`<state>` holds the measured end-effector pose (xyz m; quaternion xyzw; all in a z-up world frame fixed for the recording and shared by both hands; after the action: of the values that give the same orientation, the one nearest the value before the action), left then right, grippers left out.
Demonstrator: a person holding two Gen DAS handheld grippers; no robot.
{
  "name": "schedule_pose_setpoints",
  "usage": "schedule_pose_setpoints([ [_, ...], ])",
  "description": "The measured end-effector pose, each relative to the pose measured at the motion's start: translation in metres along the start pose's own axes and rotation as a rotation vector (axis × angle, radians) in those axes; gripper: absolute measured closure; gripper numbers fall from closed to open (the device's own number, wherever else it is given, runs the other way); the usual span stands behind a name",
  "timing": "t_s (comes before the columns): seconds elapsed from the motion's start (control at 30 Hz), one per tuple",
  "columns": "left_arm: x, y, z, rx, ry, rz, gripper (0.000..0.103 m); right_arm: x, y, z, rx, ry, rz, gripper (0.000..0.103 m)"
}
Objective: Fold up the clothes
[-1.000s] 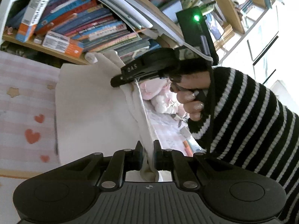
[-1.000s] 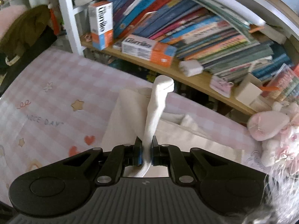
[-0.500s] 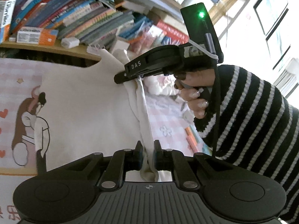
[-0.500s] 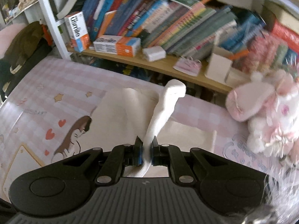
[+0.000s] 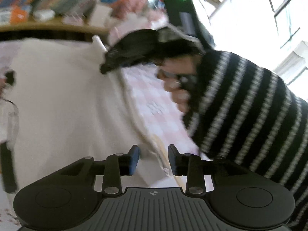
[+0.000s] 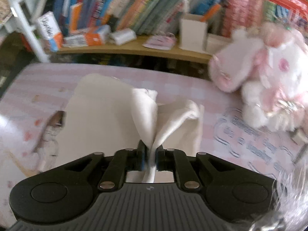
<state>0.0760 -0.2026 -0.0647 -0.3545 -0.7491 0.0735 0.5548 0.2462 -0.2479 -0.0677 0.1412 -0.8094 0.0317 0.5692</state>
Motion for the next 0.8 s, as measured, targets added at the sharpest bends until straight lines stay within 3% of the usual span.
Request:
schedule_pose_setpoints([
  [0.07, -0.001, -0.003, 0.005, -0.007, 0.027, 0.034, 0.070, -0.001, -0.013, 0.010, -0.031, 0.002, 0.031, 0.076],
  [0.13, 0.006, 0.001, 0.011, -0.004, 0.029, 0.044, 0.061, -0.001, -0.027, 0.020, -0.062, 0.004, 0.060, 0.070],
  [0.3, 0.057, 0.069, 0.040, 0.149, -0.066, -0.148, 0.058, 0.025, -0.037, 0.069, -0.124, -0.003, -0.042, 0.063],
  [0.47, 0.100, 0.134, 0.074, 0.304, -0.114, -0.307, 0.058, 0.050, -0.013, 0.140, -0.139, 0.028, -0.151, 0.062],
  [0.6, 0.101, 0.152, 0.076, 0.350, -0.128, -0.327, 0.057, 0.067, 0.001, 0.181, -0.218, 0.030, -0.229, 0.063],
  [0.73, 0.087, 0.148, 0.071, 0.328, -0.119, -0.320, 0.056, 0.068, 0.015, 0.189, -0.278, 0.032, -0.289, 0.067],
  [0.8, 0.081, 0.144, 0.070, 0.315, -0.107, -0.327, 0.056, 0.056, 0.021, 0.187, -0.290, 0.060, -0.274, 0.075],
])
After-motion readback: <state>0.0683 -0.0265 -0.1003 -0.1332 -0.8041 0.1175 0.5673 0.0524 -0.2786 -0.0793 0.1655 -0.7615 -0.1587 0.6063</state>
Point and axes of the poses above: each gripper's, at about its wrist camera, not at the fingertips, and x roughly against the way its jaws point, y to its left, z to its underside, the point moved 9 cm from there along -x, roughly the way its jaws point, and after that the axes turned 13 degrees about y, right-handed, at the moved point
